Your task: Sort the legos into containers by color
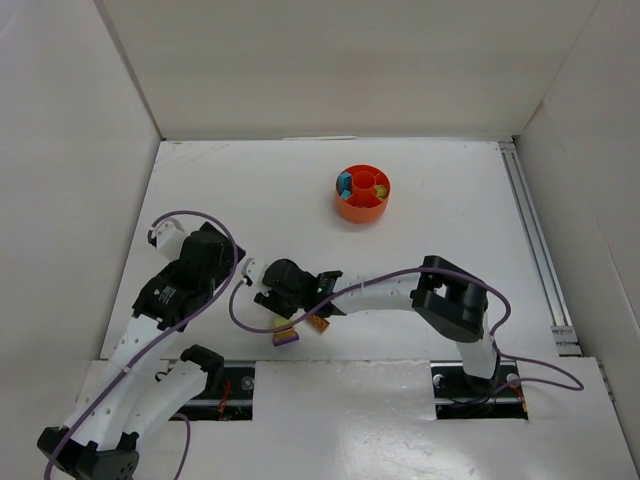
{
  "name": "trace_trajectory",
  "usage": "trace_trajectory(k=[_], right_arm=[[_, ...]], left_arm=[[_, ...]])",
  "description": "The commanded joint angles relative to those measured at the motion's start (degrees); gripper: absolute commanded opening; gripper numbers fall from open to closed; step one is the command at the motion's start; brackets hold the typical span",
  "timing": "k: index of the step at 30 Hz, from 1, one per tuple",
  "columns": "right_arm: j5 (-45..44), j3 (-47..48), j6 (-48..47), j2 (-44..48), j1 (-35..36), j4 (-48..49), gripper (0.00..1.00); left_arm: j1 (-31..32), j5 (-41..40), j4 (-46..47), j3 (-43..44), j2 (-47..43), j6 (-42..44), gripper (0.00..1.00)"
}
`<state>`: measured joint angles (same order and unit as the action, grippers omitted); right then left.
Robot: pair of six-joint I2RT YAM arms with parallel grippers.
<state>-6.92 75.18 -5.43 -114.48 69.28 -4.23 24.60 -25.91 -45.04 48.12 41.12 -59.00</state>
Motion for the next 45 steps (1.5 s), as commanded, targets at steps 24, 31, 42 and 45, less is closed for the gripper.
trace_trajectory(k=[24,31,42,45], right_arm=[[1.38,-1.63,-4.59,24.12,-29.18,-4.65,0.12],[1.38,8.05,-5.82,17.45,-39.3,-9.04,0.12],[3.31,12.54,-5.82,13.93,-43.25,-10.18,0.12],[3.84,12.54,-5.82,13.4,-43.26,-10.18,0.12]], left_arm=[[-0.17,17.55,24.54,-0.4,12.39,18.21,0.99],[-0.17,18.08,26.58,6.63,23.29,22.78,0.99],[-0.17,17.21,28.51,15.34,31.83,27.36,0.99],[-0.17,17.21,28.51,15.34,31.83,27.36,0.99]])
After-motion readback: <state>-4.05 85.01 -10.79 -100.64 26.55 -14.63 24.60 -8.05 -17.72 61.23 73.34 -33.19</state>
